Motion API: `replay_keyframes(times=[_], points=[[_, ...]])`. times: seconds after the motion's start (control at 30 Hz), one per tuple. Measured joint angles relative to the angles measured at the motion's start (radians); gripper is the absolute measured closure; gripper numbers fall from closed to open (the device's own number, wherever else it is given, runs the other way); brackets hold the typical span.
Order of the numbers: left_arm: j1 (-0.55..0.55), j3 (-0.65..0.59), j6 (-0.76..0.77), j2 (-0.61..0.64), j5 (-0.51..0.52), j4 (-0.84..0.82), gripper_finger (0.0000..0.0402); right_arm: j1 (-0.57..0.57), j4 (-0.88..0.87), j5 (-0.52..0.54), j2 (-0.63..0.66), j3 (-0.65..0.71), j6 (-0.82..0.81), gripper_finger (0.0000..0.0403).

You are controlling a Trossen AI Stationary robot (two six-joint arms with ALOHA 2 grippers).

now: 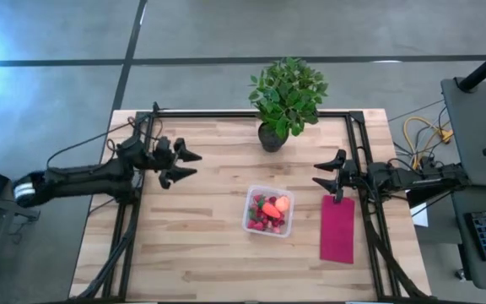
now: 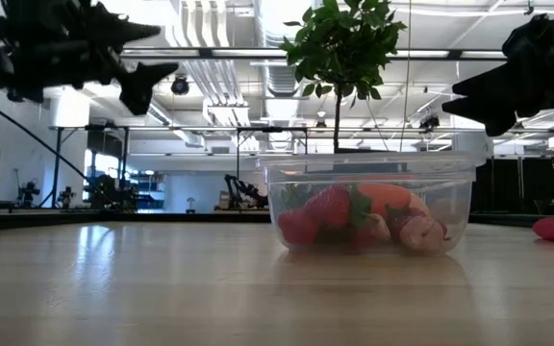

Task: Pick and placing Produce into tupperware
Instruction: Return to Home Position

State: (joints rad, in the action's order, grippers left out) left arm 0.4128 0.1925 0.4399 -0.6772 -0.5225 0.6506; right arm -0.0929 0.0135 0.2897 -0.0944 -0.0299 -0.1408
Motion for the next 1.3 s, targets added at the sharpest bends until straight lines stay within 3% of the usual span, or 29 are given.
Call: replay_keyframes(times=[0.1, 0.3, 0.6, 0.9, 0.93, 1.03, 1.1, 1.2, 1.3], points=[[0.051, -0.045, 0.026, 0.016, -0.006, 0.006, 0.0140, 0.000, 0.004, 0.000, 0.000, 0.000, -0.044, 0.0170], [0.040, -0.177, 0.095, 0.025, 0.095, 0.093, 0.0140, 0.000, 0.011, 0.000, 0.000, 0.000, -0.176, 0.0170], [0.037, -0.184, 0.016, 0.040, 0.110, 0.100, 0.0140, 0.000, 0.013, -0.001, 0.000, 0.000, -0.200, 0.0170], [0.037, -0.185, -0.053, -0.040, 0.111, 0.094, 0.0140, 0.000, 0.013, -0.001, 0.000, 0.000, -0.200, 0.0170], [0.037, -0.184, -0.029, -0.051, 0.112, 0.106, 0.0140, 0.000, 0.013, -0.001, 0.000, 0.000, -0.200, 0.0170], [0.037, -0.163, 0.313, -0.086, 0.125, 0.167, 0.0141, 0.000, 0.013, -0.001, 0.000, 0.000, -0.200, 0.0170], [0.038, -0.138, 0.310, -0.113, 0.149, 0.195, 0.0141, 0.000, 0.013, -0.001, 0.000, 0.000, -0.200, 0.0170], [0.033, -0.126, 0.230, -0.148, 0.276, 0.177, 0.0141, 0.000, 0.013, -0.001, 0.000, 0.000, -0.200, 0.0170], [0.026, -0.110, 0.328, -0.195, 0.339, 0.256, 0.0141, 0.000, 0.013, -0.001, 0.000, 0.000, -0.200, 0.0170]])
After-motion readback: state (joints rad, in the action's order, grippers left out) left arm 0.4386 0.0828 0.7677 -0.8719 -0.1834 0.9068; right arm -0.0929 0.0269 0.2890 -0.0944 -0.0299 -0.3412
